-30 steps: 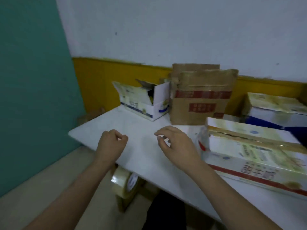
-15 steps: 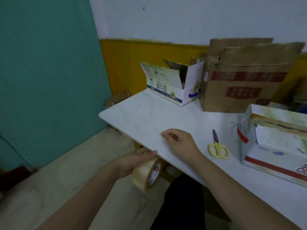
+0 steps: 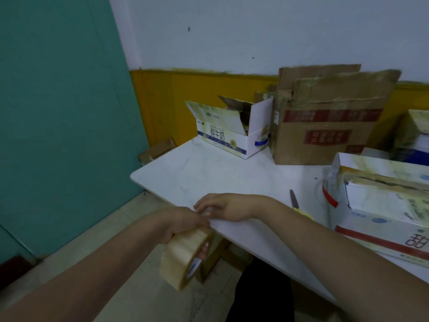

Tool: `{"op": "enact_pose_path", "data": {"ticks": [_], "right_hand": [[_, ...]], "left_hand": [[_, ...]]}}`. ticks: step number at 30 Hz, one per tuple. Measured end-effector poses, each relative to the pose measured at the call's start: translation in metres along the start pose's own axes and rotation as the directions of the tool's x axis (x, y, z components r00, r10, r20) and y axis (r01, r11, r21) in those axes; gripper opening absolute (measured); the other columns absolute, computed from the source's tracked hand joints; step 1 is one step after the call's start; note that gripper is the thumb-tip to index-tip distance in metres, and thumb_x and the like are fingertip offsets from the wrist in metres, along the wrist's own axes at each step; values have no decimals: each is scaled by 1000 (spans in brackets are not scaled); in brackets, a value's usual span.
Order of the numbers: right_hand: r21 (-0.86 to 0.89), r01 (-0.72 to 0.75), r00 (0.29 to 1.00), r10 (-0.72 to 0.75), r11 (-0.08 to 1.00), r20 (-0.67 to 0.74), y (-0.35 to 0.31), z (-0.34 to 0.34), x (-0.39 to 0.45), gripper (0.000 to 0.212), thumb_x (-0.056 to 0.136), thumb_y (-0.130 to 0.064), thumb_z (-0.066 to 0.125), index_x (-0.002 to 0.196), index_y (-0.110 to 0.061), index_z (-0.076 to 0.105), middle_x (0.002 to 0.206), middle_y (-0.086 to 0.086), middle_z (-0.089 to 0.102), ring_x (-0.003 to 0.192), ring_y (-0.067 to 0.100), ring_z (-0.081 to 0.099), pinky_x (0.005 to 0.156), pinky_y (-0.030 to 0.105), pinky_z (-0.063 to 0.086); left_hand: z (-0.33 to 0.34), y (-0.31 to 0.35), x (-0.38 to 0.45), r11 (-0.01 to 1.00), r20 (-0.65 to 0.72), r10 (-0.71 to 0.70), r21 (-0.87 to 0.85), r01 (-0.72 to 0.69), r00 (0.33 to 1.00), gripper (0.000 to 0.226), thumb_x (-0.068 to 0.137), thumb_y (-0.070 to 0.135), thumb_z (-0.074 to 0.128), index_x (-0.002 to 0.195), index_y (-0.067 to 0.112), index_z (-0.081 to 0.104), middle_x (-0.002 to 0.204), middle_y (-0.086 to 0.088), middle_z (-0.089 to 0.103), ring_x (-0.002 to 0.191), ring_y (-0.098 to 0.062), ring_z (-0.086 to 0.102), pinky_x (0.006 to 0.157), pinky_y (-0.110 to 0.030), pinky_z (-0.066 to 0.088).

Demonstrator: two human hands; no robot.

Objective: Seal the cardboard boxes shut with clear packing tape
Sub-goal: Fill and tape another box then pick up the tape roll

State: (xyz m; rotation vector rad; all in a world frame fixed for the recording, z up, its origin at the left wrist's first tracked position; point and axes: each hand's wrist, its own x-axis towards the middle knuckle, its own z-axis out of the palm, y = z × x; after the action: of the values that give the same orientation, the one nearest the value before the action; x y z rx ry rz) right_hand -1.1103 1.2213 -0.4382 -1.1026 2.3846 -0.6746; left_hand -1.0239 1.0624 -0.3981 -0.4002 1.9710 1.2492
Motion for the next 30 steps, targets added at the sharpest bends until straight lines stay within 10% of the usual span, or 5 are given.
{"op": "enact_pose_path", "data": {"ticks": [6,12,17,23,30], "right_hand": [[-32,56,998,-57,998,-14,5,-10,-2,12,95,-24,65,106,-30,62,132,-3,57,123,13,52,113,37,36],[278,36,968,35,960,-247,-29,-69,-58,8,91,-13,71,98,-13,73,88,1,74,78,10,71,78,21,55],[344,-151,877,286,927,-386,-38,-130,-142,27,86,-8,75,111,0,68,79,7,71,68,14,71,65,20,57],[364,-358,681,507,860,-528,-20,-156,-252,6,85,-10,77,89,-6,76,72,1,72,64,7,67,63,19,55],[250,-499,555,527,830,-643,10,-145,-297,2,82,-22,80,83,-20,81,83,-2,77,77,11,73,79,29,61]], "left_hand": [[4,23,-16,976,-146,63,218,-30,987,26,98,27,65,101,1,67,60,-8,71,50,-18,69,46,-25,55],[-3,55,-46,827,-196,415,489,-278,888,34,98,45,58,121,21,68,111,1,67,98,-13,61,88,-30,48],[52,93,-57,802,-155,567,328,-499,809,30,97,50,60,107,25,71,97,-1,75,92,-21,72,93,-39,56],[152,119,-62,760,57,647,-132,-637,760,16,105,27,53,113,15,60,68,-10,75,51,-19,70,47,-24,56],[224,109,-56,687,48,725,-136,-714,688,37,76,55,67,112,57,61,121,-3,72,105,-22,72,97,-36,55]]}}
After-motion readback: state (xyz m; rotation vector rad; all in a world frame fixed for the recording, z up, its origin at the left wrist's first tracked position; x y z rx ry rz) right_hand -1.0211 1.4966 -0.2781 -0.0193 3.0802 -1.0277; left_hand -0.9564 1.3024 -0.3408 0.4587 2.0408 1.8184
